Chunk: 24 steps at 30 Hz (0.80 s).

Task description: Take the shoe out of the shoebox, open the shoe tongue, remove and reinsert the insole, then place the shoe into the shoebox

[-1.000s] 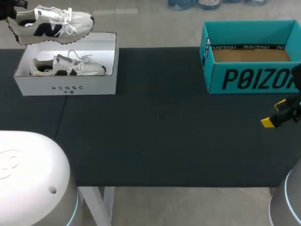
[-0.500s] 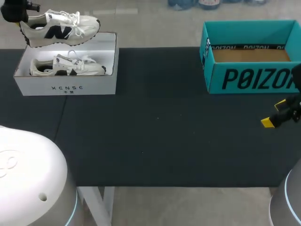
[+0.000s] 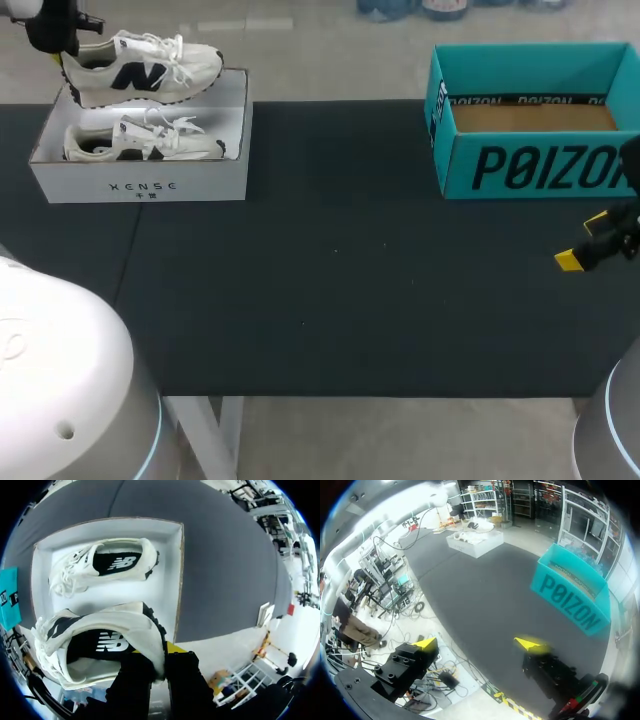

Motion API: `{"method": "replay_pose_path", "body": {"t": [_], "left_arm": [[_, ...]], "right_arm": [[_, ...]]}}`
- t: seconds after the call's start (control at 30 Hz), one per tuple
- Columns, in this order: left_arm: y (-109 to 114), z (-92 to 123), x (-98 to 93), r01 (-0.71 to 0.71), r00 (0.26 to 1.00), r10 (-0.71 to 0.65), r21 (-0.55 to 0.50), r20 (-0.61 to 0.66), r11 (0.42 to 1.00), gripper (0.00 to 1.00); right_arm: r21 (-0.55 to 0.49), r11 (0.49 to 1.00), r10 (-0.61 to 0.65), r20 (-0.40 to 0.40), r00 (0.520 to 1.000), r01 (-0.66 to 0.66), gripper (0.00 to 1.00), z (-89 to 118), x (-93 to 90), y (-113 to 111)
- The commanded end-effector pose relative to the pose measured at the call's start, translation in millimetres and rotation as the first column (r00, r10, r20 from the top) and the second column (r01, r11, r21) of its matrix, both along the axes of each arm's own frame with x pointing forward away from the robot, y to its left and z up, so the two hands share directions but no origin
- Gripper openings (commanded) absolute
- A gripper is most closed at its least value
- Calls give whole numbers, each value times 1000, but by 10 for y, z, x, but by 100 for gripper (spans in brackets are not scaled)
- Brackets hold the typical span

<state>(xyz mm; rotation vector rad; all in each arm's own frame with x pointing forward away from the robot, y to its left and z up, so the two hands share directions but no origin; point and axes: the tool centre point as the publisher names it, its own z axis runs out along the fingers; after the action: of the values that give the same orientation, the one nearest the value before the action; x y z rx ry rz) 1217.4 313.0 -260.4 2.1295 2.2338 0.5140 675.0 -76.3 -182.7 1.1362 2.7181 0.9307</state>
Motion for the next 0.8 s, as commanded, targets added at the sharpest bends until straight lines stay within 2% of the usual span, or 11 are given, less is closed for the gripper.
{"method": "replay_pose_path", "body": {"t": [0.03,0.33,0.8], "left_arm": [[-11,-132,-7,9,1000,-9,9,-9,1000,0],[-68,-331,-75,45,998,-44,25,-39,999,0],[-138,-694,27,76,993,-75,17,-90,997,0]], "right_arm": [[-1,1000,-5,7,1000,5,100,-9,-51,-3],[-1,1000,-5,7,1000,5,100,-9,-51,-3],[-1,1000,-5,7,1000,5,100,-9,-51,-3]]}}
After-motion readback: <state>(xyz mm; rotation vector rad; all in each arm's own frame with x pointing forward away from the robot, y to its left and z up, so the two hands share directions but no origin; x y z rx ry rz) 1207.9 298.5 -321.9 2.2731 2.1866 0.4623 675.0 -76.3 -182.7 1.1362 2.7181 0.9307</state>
